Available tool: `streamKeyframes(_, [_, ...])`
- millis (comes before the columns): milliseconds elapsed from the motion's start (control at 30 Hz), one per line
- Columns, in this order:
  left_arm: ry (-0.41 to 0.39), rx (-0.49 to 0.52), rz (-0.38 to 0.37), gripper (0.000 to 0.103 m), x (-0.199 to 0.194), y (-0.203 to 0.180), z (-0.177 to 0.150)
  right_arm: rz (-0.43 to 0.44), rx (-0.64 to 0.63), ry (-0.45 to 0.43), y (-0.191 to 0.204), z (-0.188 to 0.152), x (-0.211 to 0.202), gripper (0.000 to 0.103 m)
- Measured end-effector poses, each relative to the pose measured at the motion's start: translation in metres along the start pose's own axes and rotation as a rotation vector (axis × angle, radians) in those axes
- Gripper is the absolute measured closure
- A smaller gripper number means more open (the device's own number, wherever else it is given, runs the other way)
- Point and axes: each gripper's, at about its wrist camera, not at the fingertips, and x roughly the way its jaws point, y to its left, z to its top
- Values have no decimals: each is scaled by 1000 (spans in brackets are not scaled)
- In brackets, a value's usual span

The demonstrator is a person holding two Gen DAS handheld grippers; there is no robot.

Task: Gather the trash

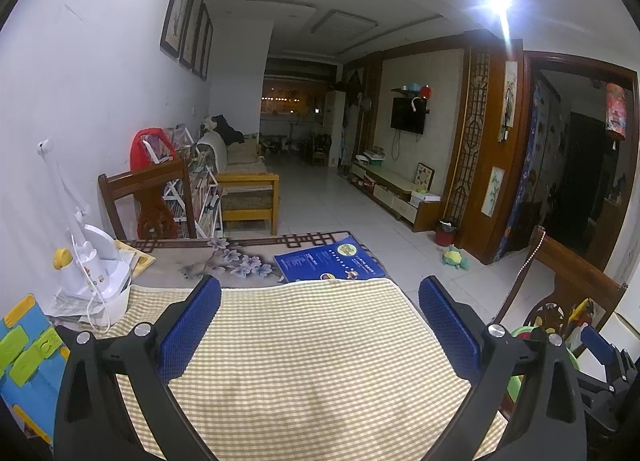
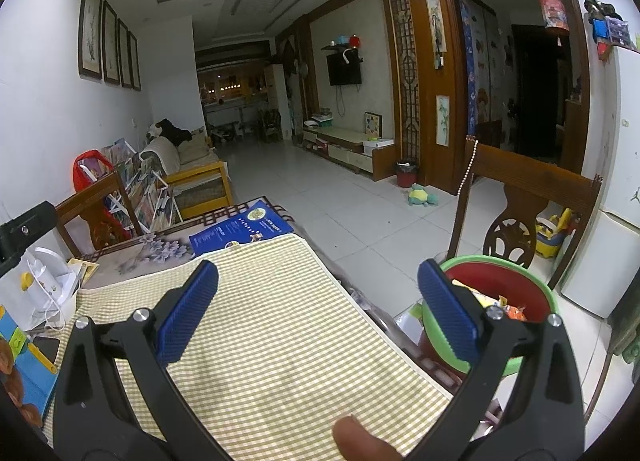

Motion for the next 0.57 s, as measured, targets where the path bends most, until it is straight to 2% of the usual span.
streamKeyframes(367, [47, -5, 4, 8, 9, 17, -15, 24, -12, 74, 4, -11, 19, 5])
streamKeyframes(433, [79, -4, 36, 8, 21, 27, -26, 39, -41, 121, 12, -21, 31, 5])
streamKeyframes(533, [156, 10, 111, 8, 50, 54, -60, 60, -87, 185, 23, -42, 56, 5])
streamKeyframes(567, [211, 5, 160, 8, 66, 70, -79, 63, -105, 209, 27, -50, 66, 5])
